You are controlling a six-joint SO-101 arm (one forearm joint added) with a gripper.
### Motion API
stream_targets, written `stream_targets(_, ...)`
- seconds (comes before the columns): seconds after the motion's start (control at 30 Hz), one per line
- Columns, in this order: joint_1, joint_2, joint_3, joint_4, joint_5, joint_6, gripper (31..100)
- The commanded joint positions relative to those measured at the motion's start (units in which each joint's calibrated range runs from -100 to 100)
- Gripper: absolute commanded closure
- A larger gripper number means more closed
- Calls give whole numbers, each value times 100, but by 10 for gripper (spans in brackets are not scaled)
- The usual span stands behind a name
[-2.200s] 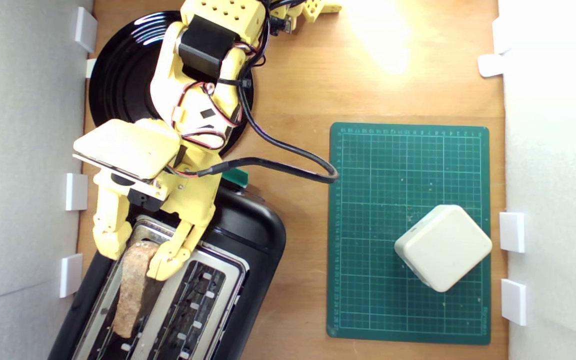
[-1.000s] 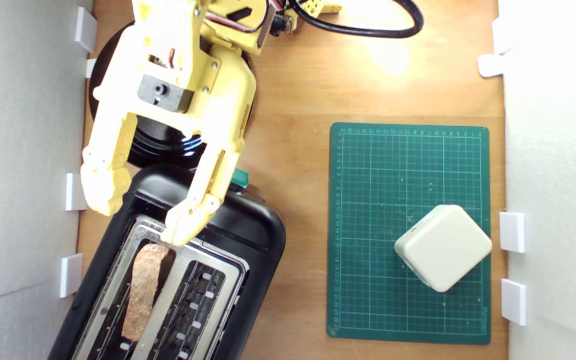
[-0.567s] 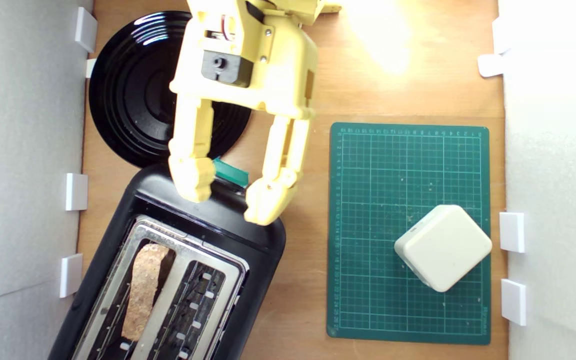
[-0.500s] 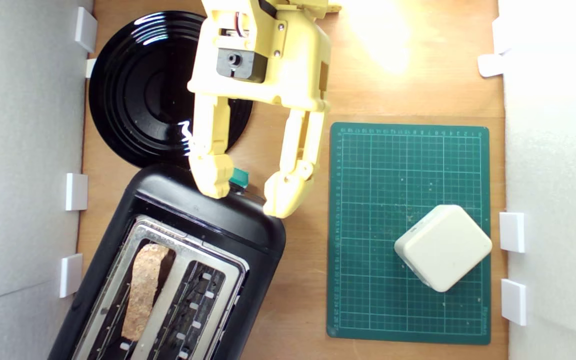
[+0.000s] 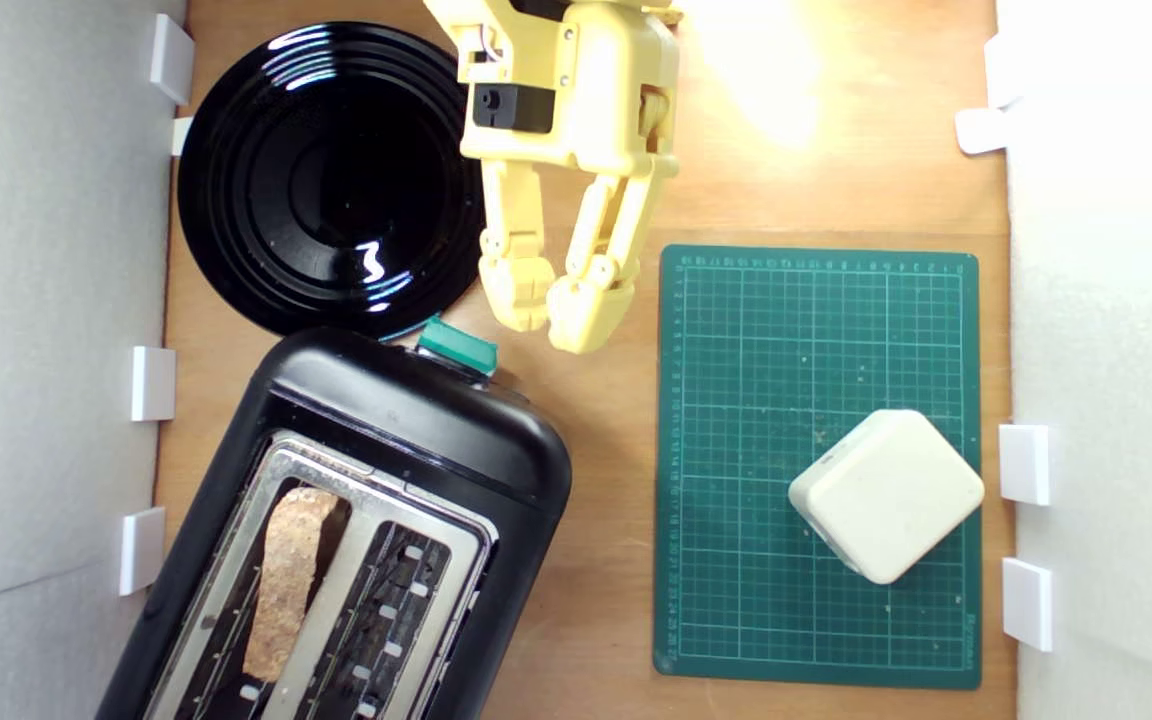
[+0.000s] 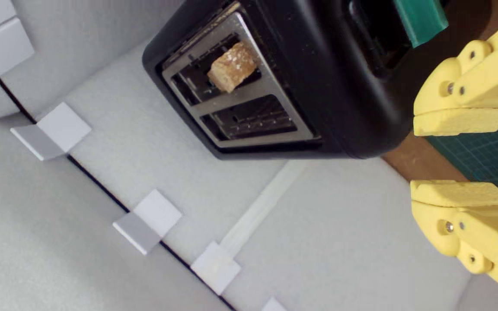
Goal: Pick bread and place in toaster
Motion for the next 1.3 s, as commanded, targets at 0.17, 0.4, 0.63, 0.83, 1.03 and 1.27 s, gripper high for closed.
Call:
stream_targets(0.17,-126,-1706,2281,-160,-14,-121,774)
stream_targets(0.4,-110,-2596,3625,-233,-5,-174,828)
stream_targets(0.63,-94,-3170,4406,-242,-5,-174,884)
stream_targets(0.83,-94,-3586,4987,-242,-5,-179,933)
stream_targets(1.03,-86,-4060,5541,-242,3,-179,936)
stream_targets(1.27,-134,-4218,5858,-251,20,-493,936)
